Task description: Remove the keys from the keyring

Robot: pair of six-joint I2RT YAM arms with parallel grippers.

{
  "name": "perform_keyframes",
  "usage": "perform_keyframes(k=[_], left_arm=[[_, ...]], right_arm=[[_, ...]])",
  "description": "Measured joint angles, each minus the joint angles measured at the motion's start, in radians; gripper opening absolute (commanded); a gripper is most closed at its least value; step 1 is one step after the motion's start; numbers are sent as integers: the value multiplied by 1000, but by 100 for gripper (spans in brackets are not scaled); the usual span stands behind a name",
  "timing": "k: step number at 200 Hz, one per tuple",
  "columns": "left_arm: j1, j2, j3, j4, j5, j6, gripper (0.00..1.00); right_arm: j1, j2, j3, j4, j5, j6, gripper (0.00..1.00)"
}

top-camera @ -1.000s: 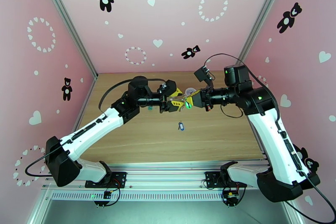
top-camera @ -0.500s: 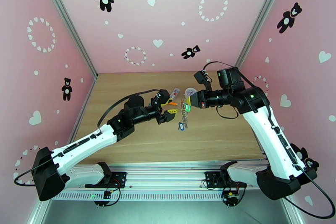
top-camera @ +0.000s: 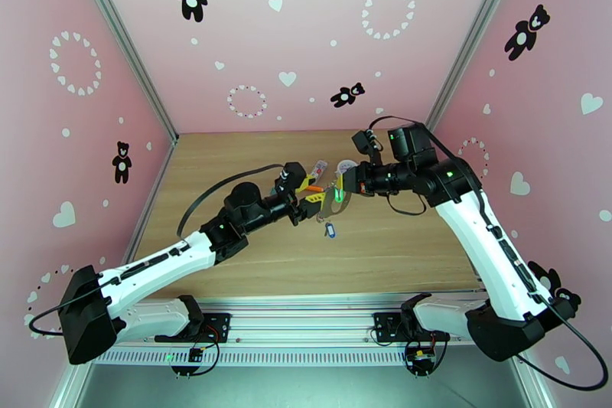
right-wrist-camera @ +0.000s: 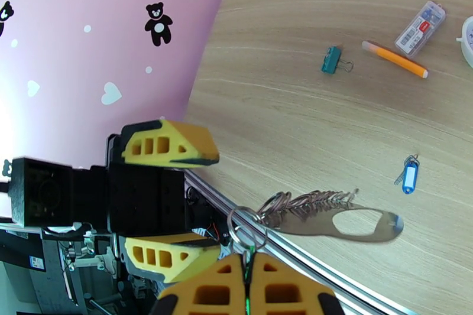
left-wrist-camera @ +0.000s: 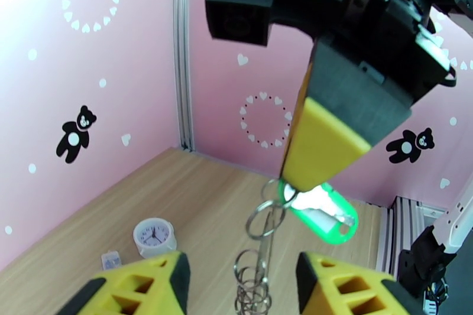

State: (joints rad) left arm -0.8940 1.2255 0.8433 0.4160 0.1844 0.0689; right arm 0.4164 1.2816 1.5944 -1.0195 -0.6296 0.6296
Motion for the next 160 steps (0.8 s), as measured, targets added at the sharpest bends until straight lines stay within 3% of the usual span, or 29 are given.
perform_keyframes(k=[54,111,160], left_arm=[[-59,49,-88,101,-102,130,58],[-61,142,-87,240,-226,182,55],[-61,161,-85,317,-249,209,52]], right_arm=[[3,0,-3,15,1,44,0],[9,0,-23,26,-18,71,0],[9,-1,-45,28,-26,82,0]])
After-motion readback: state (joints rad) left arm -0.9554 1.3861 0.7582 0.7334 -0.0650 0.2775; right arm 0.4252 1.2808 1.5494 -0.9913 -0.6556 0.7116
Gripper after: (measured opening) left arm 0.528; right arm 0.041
